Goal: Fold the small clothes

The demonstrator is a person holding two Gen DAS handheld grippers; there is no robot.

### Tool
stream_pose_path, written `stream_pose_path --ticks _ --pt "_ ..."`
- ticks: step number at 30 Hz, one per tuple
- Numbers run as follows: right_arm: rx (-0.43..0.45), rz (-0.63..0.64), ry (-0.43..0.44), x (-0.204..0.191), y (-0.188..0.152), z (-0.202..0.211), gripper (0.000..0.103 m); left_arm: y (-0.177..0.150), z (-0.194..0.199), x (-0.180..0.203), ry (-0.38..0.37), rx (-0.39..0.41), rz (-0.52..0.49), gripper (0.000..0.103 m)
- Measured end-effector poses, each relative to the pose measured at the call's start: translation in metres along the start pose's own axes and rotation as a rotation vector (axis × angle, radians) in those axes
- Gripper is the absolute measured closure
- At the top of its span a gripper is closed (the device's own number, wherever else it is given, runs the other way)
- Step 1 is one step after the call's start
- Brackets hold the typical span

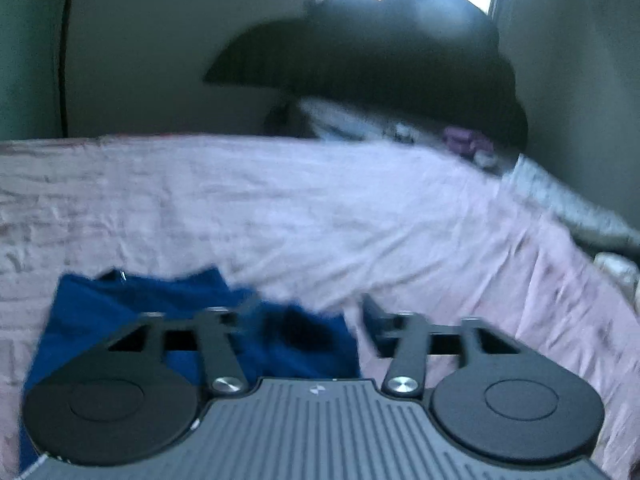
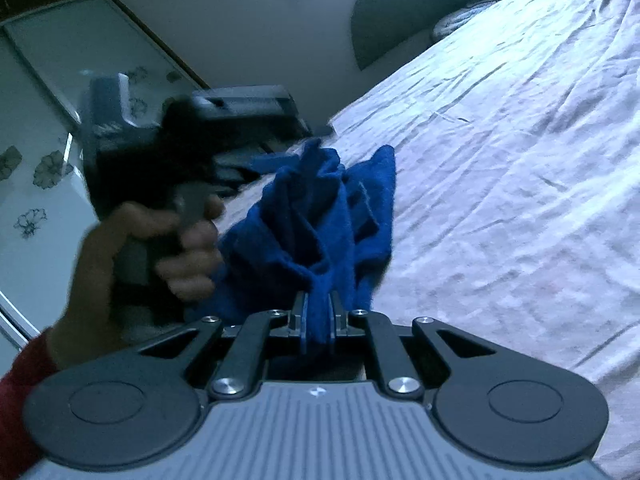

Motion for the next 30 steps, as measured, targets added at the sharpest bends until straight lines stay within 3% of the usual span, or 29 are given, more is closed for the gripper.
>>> stream_pose_path --ticks 4,8,9,10,11,12,13,14,18,24,25,26,27,30 --pt "0.016 -0.003 -0.011 0.003 0.002 0.008 0.093 0.015 0.023 -0.016 0.018 0.079 0.042 0.016" --pt "0.057 0.024 -0.058 0.003 0.017 0.017 0.09 0.012 0.04 -0.043 0.045 0.062 0.066 0.012" --pt "0.067 0.027 -0.053 0.003 0.023 0.018 0.085 0.007 0.045 -0.049 0.06 0.051 0.049 0.012" --pt "0.077 0.02 -0.041 0.003 0.032 0.018 0.079 0.002 0.048 -0.054 0.081 0.043 0.031 0.012" --pt "0.087 0.007 -0.028 0.004 0.042 0.016 0.056 -0.005 0.051 -0.058 0.102 0.038 0.01 0.012" --pt "0.091 -0.001 -0.013 0.004 0.05 0.012 0.024 -0.013 0.055 -0.061 0.12 0.033 -0.019 0.012" --pt "0.097 0.002 0.005 0.003 0.059 0.007 0.016 -0.022 0.059 -0.063 0.136 0.031 -0.055 0.012" --pt "0.102 0.018 0.017 0.0 0.068 0.001 0.015 -0.031 0.063 -0.064 0.152 0.035 -0.088 0.012" --pt "0.01 0.07 0.026 -0.009 0.088 -0.043 0.016 -0.058 0.073 -0.06 0.179 0.053 -0.205 0.012" --pt "-0.133 -0.062 0.064 0.016 0.103 -0.119 0.019 -0.089 0.074 -0.035 0.169 0.081 -0.37 0.011" --pt "-0.147 -0.059 0.051 0.02 0.106 -0.129 0.028 -0.093 0.074 -0.032 0.175 0.089 -0.394 0.011" --pt "-0.164 -0.046 0.039 0.02 0.107 -0.137 0.063 -0.097 0.075 -0.029 0.178 0.102 -0.417 0.011" --pt "-0.186 -0.027 0.019 0.021 0.107 -0.145 0.089 -0.098 0.075 -0.026 0.177 0.111 -0.434 0.011" --pt "-0.202 0.098 -0.028 0.014 0.105 -0.15 0.092 -0.104 0.076 -0.023 0.16 0.123 -0.446 0.011"
Point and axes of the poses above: each gripper's, at about its wrist camera, not at the fingertips, and z roughly against the way its jaws point, x to its right, y to its top, the point moved 6 cm from there along -z, roughly the way its jaws point, and after that the axes turned 6 degrees about y, right-handed, at the moved point
